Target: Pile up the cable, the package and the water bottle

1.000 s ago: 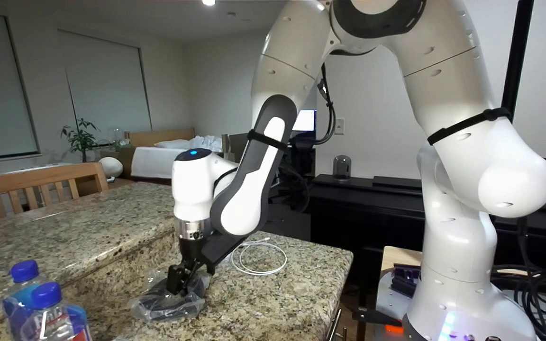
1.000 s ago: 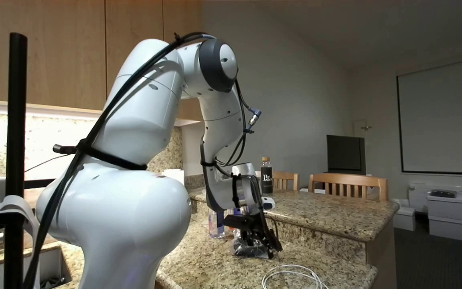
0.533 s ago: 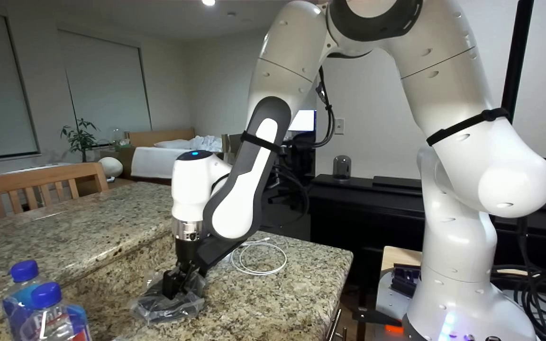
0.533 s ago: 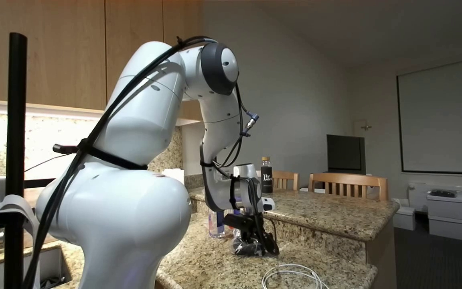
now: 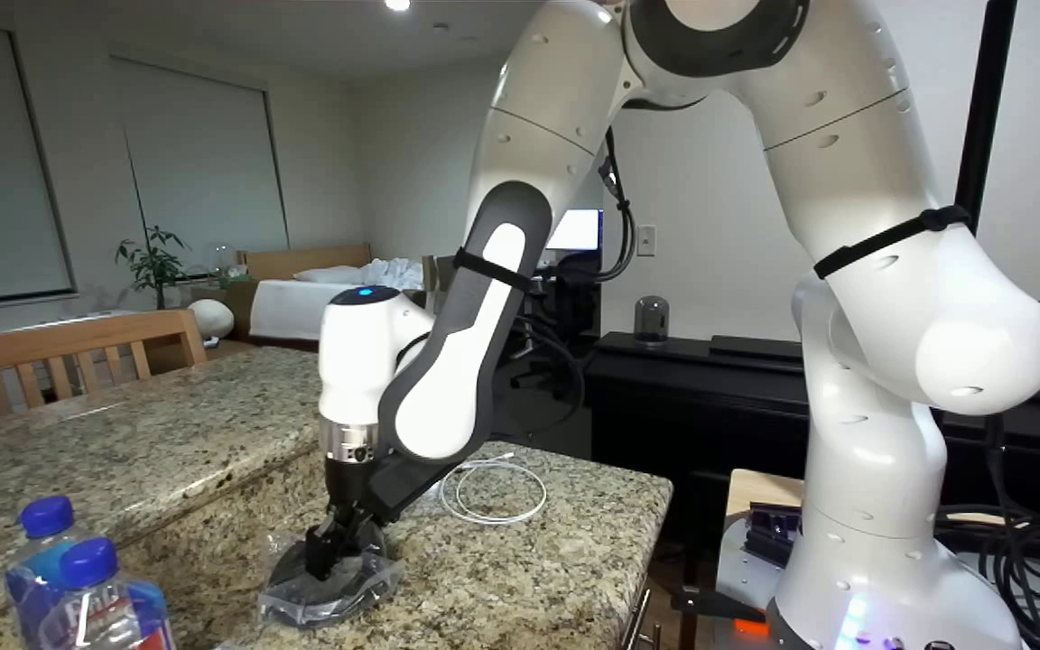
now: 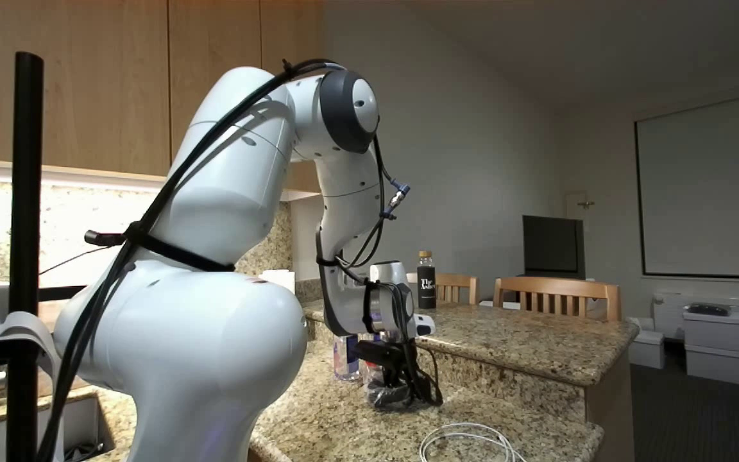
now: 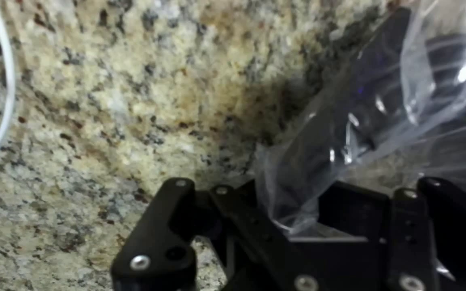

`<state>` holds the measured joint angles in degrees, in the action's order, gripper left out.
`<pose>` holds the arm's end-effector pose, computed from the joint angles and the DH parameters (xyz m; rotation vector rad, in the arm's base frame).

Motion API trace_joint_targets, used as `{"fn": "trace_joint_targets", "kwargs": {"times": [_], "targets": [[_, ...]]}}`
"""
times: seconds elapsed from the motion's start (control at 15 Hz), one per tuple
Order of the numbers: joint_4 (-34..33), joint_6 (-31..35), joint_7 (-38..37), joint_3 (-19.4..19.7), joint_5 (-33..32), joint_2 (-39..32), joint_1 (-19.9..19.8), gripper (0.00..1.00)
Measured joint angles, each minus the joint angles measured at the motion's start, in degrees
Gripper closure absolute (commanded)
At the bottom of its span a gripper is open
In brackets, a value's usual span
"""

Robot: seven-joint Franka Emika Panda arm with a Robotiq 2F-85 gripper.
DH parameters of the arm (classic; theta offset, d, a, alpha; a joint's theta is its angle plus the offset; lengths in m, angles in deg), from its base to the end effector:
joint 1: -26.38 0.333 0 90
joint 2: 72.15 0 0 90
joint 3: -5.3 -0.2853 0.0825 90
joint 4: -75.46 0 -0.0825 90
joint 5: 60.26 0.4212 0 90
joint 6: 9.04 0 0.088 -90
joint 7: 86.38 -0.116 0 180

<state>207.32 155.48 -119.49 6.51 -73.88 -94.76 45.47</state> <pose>0.5173 0.1793 0.1206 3.1184 -0.0621 0.3063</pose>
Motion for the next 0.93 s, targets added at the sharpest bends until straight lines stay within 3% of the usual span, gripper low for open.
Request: {"fn": "trace_joint_targets", "kwargs": {"times": [0.47, 0.93], "targets": [[-0.25, -1.55, 1.81, -0.08, 0.05, 1.59, 0.7, 0.91], [2.24, -7.73, 3.92, -0.36, 2.07, 8.66, -1.38, 0.89]]}}
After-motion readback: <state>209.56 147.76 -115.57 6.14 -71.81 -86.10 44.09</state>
